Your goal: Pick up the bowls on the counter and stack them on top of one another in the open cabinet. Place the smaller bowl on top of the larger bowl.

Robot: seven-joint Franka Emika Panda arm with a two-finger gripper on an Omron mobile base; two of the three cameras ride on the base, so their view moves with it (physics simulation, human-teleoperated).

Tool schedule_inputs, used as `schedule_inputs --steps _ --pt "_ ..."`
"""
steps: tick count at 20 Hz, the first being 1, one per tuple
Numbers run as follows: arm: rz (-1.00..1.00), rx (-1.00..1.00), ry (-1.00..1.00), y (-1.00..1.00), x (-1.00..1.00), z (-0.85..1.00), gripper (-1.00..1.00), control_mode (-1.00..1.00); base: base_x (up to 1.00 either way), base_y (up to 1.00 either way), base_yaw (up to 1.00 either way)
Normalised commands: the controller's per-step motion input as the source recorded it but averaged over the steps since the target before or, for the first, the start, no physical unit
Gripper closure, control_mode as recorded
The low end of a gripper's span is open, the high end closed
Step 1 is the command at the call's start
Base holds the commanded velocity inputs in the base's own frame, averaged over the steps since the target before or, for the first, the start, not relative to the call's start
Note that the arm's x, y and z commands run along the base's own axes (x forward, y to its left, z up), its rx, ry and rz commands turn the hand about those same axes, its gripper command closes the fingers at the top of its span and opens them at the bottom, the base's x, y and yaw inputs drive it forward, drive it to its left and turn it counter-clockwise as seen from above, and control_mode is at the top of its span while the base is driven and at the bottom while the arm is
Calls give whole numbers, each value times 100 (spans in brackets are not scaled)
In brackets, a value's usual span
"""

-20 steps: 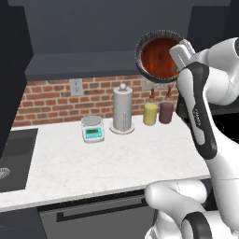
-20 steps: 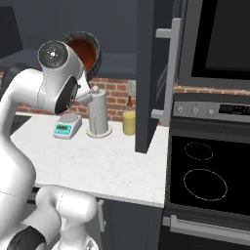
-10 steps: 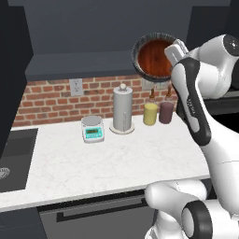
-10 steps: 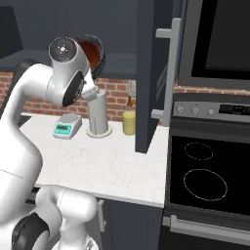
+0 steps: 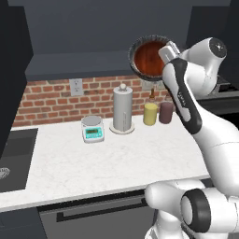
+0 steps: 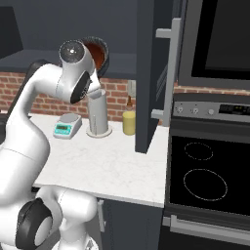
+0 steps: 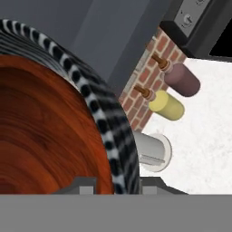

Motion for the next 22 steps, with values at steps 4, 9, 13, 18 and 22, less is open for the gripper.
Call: schedule_inputs --steps 4,9,13,18,22 --pt "-3 0 6 0 65 0 100 -100 0 0 0" --pt "-1 2 10 0 66 1 100 -100 0 0 0" --pt "-2 6 13 0 44 11 100 -100 0 0 0" --pt "-7 17 10 0 14 13 100 -100 0 0 0" --pt "-4 18 0 -3 0 3 100 -100 0 0 0"
